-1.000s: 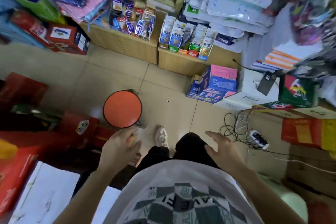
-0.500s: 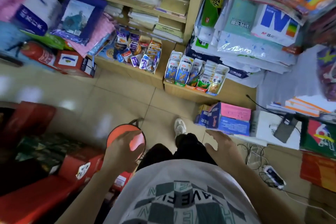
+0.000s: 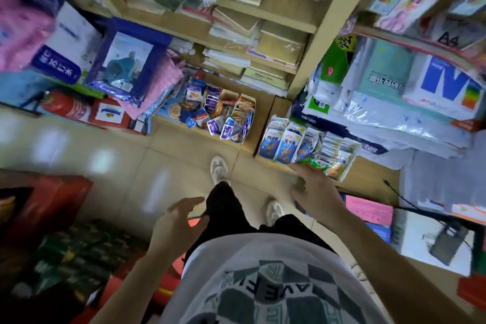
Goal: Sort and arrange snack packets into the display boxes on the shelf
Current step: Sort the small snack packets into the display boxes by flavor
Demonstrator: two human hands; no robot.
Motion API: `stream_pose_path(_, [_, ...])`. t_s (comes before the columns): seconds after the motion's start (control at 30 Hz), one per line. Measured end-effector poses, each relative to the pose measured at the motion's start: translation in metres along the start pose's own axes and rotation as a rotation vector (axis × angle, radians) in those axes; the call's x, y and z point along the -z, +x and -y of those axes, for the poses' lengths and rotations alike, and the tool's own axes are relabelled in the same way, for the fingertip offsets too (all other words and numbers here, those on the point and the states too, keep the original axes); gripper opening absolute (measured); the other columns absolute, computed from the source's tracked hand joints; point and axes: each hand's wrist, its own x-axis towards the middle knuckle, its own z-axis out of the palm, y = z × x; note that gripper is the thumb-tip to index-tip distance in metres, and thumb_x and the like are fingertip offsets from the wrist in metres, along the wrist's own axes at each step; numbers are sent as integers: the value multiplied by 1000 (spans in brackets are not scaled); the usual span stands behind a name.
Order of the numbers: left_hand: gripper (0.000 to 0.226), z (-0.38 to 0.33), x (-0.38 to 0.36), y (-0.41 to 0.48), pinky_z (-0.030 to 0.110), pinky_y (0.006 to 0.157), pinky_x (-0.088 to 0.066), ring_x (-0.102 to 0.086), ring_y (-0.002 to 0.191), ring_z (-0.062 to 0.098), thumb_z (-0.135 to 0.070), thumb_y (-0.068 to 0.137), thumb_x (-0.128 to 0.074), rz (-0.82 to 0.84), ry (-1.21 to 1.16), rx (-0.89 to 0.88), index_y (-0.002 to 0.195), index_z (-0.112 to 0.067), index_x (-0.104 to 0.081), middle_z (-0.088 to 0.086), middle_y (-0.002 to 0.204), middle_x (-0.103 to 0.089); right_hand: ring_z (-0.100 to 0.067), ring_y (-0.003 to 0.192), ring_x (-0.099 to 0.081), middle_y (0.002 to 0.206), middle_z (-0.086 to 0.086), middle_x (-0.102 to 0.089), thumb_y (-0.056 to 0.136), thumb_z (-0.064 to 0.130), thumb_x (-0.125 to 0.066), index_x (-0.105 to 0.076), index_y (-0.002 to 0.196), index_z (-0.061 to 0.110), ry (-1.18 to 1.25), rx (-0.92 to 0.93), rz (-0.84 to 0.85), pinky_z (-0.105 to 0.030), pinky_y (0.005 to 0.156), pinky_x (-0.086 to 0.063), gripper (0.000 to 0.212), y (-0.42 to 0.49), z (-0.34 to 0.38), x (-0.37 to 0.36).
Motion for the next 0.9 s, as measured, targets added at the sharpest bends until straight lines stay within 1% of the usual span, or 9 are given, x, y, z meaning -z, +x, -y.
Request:
stream_pose_path(0.07, [45, 2, 22, 35, 16, 69, -44, -65, 98, 9, -34, 86, -76, 50, -43, -21, 129, -30, -66, -7, 116, -70, -27, 116, -58, 127, -7, -64, 87, 34, -56, -59, 136, 17, 19, -72, -4, -39, 96, -49, 52, 17, 10, -9])
stream_pose_path(0.17, [44, 5, 53, 101, 27, 78, -49, -67, 100, 15, -34, 84, -77, 83, -17, -74, 127, -31, -68, -9, 116, -70, -26, 110, -62, 119, -3, -66, 87, 43, -53, -60, 124, 24, 86, -178, 6, -37, 91, -53, 42, 31, 11, -32])
stream_pose_path(0.23, [44, 3, 62, 140, 30, 83, -51, -67, 103, 15, -36, 82, -76, 107, 32, -140, 125, -33, -67, -11, 119, -70, -24, 108, -63, 118, -2, -65, 90, 35, -61, -60, 121, 25, 125, -242, 13, -37, 90, -54, 33, 33, 18, -40])
stream_pose_path(0.3, [43, -3, 70, 181, 32, 87, -52, -67, 106, 17, -36, 82, -75, 134, 47, -213, 124, -30, -67, -9, 119, -70, -22, 111, -63, 125, -2, -66, 91, 24, -67, -61, 130, 23, 154, -285, -9, -36, 94, -52, 39, 35, 24, -49])
stream_pose_path(0.47, [43, -26, 61, 253, 33, 90, -47, -62, 115, 25, -32, 90, -69, 248, 194, -276, 131, -20, -65, 2, 128, -67, -19, 116, -61, 130, -2, -64, 92, 23, -70, -59, 135, 19, 237, -355, -38, -38, 98, -52, 45, 59, 25, -77])
stream_pose_path(0.57, [42, -18, 34, 283, 35, 92, -47, -62, 118, 25, -33, 94, -65, 323, 292, -251, 134, -23, -62, 3, 129, -66, -22, 114, -62, 129, -5, -65, 91, 24, -69, -60, 134, 18, 294, -325, -54, -42, 97, -52, 45, 97, 19, -96])
stream_pose_path(0.63, [40, -4, 8, 301, 34, 89, -48, -62, 116, 26, -32, 94, -65, 336, 309, -221, 133, -23, -63, 4, 127, -68, -24, 110, -64, 125, -6, -67, 90, 23, -69, -62, 131, 18, 317, -289, -56, -37, 92, -52, 42, 129, 14, -110])
stream_pose_path(0.77, [37, 38, -48, 344, 35, 86, -50, -64, 113, 26, -34, 90, -67, 235, 284, -164, 125, -22, -65, 3, 122, -69, -21, 109, -62, 127, -4, -65, 89, 25, -68, -58, 135, 24, 353, -260, -39, -26, 84, -45, 48, 196, 0, -145])
stream_pose_path(0.9, [62, 84, -99, 385, 47, 96, -49, -49, 131, 36, -31, 90, -70, 29, 259, -267, 144, -14, -47, 15, 147, -49, -29, 132, -47, 147, -9, -46, 88, 32, -72, -43, 149, 27, 288, -162, -128, -34, 101, -41, 68, 266, -7, -198])
